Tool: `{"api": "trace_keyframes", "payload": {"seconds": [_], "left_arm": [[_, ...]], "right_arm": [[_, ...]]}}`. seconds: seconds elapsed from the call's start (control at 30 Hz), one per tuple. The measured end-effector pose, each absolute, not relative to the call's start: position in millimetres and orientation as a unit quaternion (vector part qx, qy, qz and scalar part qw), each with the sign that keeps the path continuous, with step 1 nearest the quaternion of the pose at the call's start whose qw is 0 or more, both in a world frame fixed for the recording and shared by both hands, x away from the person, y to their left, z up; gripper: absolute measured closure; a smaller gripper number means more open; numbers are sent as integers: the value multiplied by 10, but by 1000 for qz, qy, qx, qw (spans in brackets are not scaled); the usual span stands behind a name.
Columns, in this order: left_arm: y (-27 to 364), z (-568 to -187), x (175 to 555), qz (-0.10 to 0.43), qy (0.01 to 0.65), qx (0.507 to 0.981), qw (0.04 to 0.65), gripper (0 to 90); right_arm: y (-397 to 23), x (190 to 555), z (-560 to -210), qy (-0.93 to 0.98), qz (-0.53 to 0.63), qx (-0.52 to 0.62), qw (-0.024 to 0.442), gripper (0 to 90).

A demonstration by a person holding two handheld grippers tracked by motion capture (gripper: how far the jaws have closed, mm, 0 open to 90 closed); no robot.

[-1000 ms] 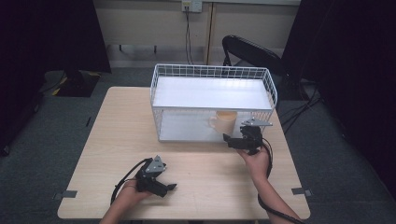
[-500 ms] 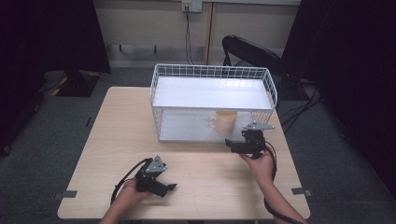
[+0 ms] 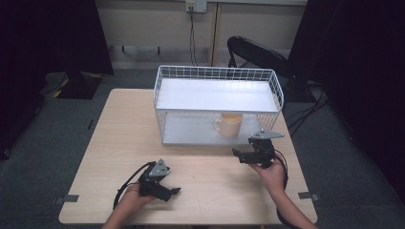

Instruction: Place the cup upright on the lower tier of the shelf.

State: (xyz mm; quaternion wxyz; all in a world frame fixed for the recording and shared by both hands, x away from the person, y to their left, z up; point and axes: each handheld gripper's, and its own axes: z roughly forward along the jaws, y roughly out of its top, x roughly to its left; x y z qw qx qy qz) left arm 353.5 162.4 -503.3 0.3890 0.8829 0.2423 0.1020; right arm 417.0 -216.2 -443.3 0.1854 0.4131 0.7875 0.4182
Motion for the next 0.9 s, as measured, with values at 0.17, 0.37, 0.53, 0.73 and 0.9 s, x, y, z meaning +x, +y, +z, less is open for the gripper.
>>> {"api": "trace_keyframes", "payload": {"seconds": [0.17,0.37,0.53,0.73,0.9], "left_arm": [[1624,-5033,3535,102,242,883,389,111],[1624,-5033,3535,102,242,883,389,111],[1624,-5033,3535,102,242,883,389,111],[1624,-5033,3535,102,242,883,389,111],[1624,-5033,3535,102,242,883,389,111]], "right_arm": [[-2238,4097,-4459,792,415,409,180,153],[-2303,4019,-4507,799,411,402,174,153],[-2341,3959,-4549,806,407,396,165,153],[-2397,3883,-4617,814,399,390,162,154],[-2432,3825,-4681,820,394,386,155,153]]}}
